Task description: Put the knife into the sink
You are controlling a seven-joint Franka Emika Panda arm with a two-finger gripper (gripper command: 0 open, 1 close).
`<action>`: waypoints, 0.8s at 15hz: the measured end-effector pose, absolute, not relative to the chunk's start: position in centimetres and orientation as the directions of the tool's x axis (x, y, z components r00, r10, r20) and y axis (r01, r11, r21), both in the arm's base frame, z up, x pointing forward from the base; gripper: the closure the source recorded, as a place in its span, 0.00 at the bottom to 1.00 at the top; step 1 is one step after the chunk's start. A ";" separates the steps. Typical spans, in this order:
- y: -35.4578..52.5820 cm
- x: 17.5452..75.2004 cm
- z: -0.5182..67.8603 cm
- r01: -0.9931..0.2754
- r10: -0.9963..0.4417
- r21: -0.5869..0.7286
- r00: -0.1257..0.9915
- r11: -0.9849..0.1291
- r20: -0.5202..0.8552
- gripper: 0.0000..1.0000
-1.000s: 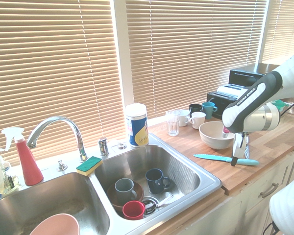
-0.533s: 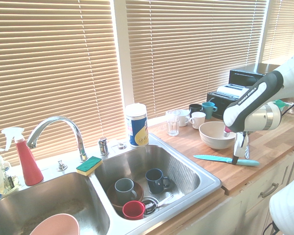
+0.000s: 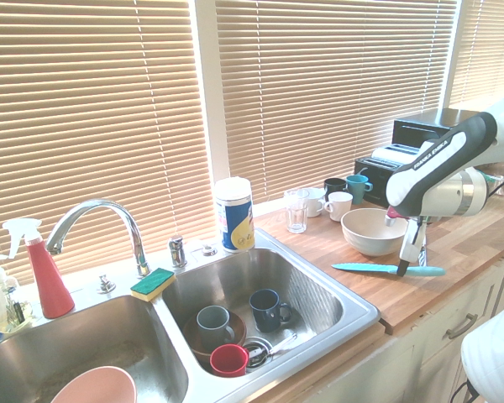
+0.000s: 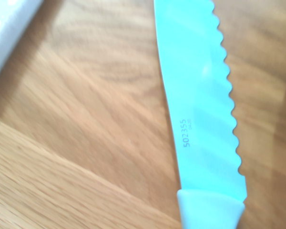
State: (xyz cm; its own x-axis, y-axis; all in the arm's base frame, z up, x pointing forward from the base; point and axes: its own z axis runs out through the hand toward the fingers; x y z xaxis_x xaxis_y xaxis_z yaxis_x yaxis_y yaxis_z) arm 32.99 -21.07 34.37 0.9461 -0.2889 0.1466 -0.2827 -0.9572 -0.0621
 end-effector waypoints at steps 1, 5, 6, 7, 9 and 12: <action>-20.7 33.0 35.2 -0.283 -0.291 -0.071 0.943 -0.957 0.159 1.00; -19.0 33.6 38.1 -0.272 -0.286 -0.095 0.940 -0.958 0.189 1.00; -18.5 33.8 38.9 -0.271 -0.286 -0.103 0.938 -0.957 0.196 1.00; -17.9 34.1 39.6 -0.271 -0.288 -0.110 0.936 -0.956 0.202 1.00; -15.8 34.7 41.0 -0.270 -0.293 -0.126 0.931 -0.954 0.217 1.00; -10.3 36.5 41.9 -0.272 -0.296 -0.131 0.929 -0.953 0.221 1.00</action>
